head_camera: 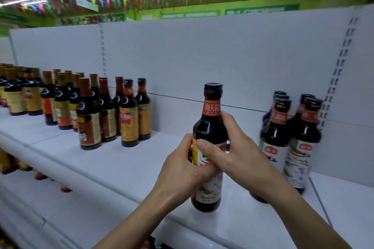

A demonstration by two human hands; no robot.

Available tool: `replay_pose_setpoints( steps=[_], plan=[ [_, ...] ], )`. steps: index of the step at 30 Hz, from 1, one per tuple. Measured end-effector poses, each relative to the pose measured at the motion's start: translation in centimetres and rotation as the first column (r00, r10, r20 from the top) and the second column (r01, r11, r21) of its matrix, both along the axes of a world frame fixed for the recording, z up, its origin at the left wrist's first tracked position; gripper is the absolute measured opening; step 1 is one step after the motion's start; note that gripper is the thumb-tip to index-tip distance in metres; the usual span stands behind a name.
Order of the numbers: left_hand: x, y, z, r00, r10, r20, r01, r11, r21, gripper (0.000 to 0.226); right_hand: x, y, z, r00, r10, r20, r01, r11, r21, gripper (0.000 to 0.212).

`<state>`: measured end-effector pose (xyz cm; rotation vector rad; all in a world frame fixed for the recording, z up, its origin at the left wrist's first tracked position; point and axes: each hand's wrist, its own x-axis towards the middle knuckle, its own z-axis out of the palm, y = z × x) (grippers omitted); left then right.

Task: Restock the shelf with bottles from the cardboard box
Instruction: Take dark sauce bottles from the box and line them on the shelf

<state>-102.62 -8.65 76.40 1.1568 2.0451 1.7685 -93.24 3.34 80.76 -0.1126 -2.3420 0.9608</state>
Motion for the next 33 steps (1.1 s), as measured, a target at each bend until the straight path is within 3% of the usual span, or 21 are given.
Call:
replay_pose_setpoints(
  steps=[16,23,33],
  plan=[
    [4.8,6.8,-0.7,0.961,-0.277,0.013,0.277,0.960,-0.050,0.042,8.0,3.7,-0.8,0.959,-0.285,-0.005,0.285,0.958,-0.027,0.046],
    [6.4,9.1,-1.1,0.924,-0.381,0.022,0.381,0.922,-0.065,0.046,10.3,4.6,-1.6,0.925,-0.379,-0.018,0.377,0.924,-0.063,0.054],
    [6.9,10.8,-1.7,0.891,-0.452,-0.033,0.446,0.888,-0.110,0.051,11.5,5.0,-2.5,0.870,-0.494,0.002,0.493,0.868,-0.066,0.050]
  ],
)
